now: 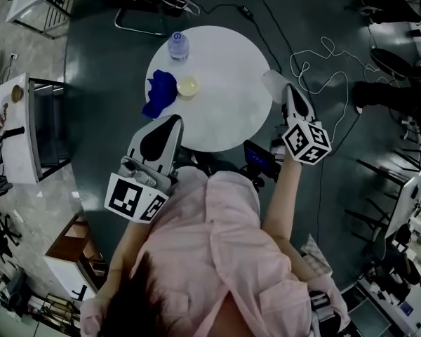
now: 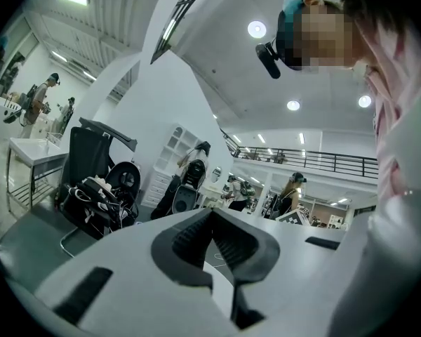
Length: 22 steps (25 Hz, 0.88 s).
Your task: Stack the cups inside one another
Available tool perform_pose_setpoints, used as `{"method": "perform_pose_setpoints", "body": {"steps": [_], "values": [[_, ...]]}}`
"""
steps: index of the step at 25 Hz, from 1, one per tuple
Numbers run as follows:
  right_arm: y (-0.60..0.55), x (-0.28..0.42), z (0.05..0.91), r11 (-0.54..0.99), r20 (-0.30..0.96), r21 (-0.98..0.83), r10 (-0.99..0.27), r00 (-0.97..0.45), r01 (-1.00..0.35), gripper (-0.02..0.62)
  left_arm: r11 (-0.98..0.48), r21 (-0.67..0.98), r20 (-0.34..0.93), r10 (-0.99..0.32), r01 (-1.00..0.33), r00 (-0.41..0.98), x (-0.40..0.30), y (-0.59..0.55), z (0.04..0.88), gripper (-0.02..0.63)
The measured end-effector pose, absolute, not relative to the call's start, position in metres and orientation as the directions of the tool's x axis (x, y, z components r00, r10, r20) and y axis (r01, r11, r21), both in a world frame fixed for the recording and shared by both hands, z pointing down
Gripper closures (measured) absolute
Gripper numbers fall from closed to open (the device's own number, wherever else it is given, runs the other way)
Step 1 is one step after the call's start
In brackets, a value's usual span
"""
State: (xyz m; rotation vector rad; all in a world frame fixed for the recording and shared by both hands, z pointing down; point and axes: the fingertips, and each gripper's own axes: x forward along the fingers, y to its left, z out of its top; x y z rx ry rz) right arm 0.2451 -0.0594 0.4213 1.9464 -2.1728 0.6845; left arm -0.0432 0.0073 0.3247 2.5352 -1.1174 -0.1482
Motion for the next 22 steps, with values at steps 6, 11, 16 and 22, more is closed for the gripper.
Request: {"method": "perform_pose_setpoints", "body": {"steps": [6, 11, 16, 22], "values": [[-0.068, 0.233, 0.403, 0.081, 0.365, -0.215, -0.917, -0.158, -0.973, 0.555, -0.612, 0.361, 0.038, -0.745, -0.704, 0.666, -0.059, 0.007, 0.321, 0.591], [-0.079, 0.205, 0.392, 0.146, 0.345, -0.198, -0.915, -0.208, -0.969, 0.555, -0.599, 0.361, 0.036, -0.757, -0.715, 0.653, -0.073, 0.008, 0.32, 0.592], [-0.089, 0.171, 0.391, 0.22, 0.346, -0.178, -0.898, -0.271, -0.959, 0.555, -0.588, 0.364, 0.042, -0.764, -0.722, 0.644, -0.084, 0.008, 0.323, 0.592], [-0.095, 0.126, 0.396, 0.327, 0.366, -0.159, -0.857, -0.363, -0.932, 0.555, -0.581, 0.366, 0.042, -0.77, -0.727, 0.637, -0.091, 0.006, 0.323, 0.592]]}}
